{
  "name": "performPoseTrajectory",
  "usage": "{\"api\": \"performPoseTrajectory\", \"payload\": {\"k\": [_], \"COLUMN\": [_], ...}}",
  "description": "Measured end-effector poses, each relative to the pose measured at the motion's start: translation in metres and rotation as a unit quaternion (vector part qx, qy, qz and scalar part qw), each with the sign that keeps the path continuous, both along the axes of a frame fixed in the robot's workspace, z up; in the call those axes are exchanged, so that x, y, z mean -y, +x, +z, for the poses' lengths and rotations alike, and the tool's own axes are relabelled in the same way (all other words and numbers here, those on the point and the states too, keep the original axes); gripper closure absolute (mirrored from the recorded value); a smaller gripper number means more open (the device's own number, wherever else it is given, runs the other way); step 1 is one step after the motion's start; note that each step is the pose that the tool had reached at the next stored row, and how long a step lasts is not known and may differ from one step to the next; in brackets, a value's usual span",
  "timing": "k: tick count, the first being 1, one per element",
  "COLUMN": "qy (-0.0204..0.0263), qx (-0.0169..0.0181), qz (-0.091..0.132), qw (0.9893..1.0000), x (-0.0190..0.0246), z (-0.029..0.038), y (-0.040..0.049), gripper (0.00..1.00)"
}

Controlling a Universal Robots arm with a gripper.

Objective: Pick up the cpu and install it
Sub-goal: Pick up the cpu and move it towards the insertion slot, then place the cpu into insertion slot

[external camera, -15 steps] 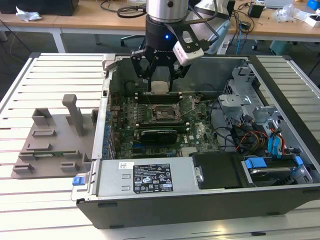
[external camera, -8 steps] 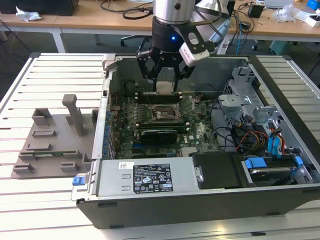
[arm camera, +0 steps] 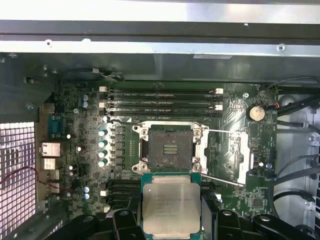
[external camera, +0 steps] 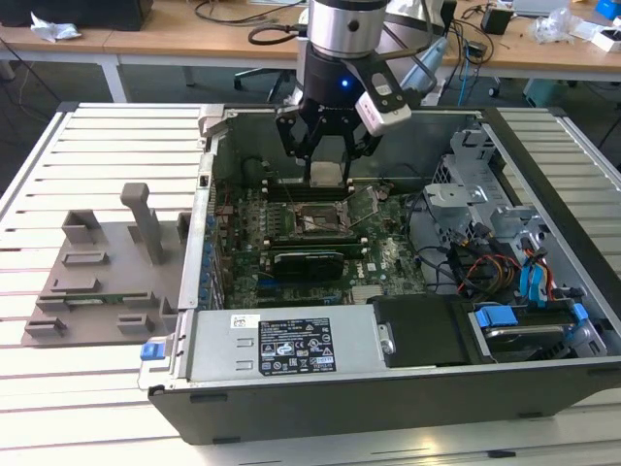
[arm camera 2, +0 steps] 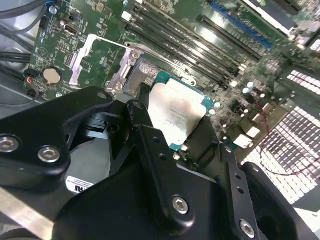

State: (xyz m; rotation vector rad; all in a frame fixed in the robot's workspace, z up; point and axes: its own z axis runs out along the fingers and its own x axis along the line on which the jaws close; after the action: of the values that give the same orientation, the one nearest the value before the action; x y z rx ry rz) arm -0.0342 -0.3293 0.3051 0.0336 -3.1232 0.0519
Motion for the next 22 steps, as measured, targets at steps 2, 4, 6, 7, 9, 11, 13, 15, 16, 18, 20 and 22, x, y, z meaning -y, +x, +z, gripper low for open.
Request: {"api": "performPoseTrajectory", "payload": {"k": [2,4,6,7,9,11,13,15,16,18,20,22], "qy": [0.0,0.0,0.0001,0.0002,0.0,0.0,0.0,0.0,0.0,0.0,0.0001,0.0001], "qx": [0.0,-0.0003,-0.0004,-0.0004,-0.0006,-0.0005,-0.0005,-0.0005,-0.0005,-0.0005,-0.0005,-0.0005], "qz": [0.0,0.0,0.0,0.0,0.0,0.0,0.0,0.0,0.0,0.0,0.0,-0.001], "qw": [1.0,1.0,1.0,1.0,1.0,1.0,1.0,1.0,1.0,1.0,1.0,1.0], "x": [-0.0024,-0.0048,-0.0061,-0.0064,-0.0066,-0.0066,-0.0066,-0.0066,-0.0066,-0.0066,-0.0066,-0.0066], "z": [-0.0045,-0.0087,-0.0114,-0.0122,-0.013,-0.013,-0.013,-0.013,-0.013,-0.013,-0.0131,-0.013], "y": [0.0008,0.0028,0.0055,0.0067,0.0091,0.0093,0.0093,0.0094,0.0094,0.0094,0.0094,0.0094], "gripper": [0.45,0.45,0.45,0.45,0.45,0.45,0.45,0.45,0.45,0.45,0.45,0.45]}}
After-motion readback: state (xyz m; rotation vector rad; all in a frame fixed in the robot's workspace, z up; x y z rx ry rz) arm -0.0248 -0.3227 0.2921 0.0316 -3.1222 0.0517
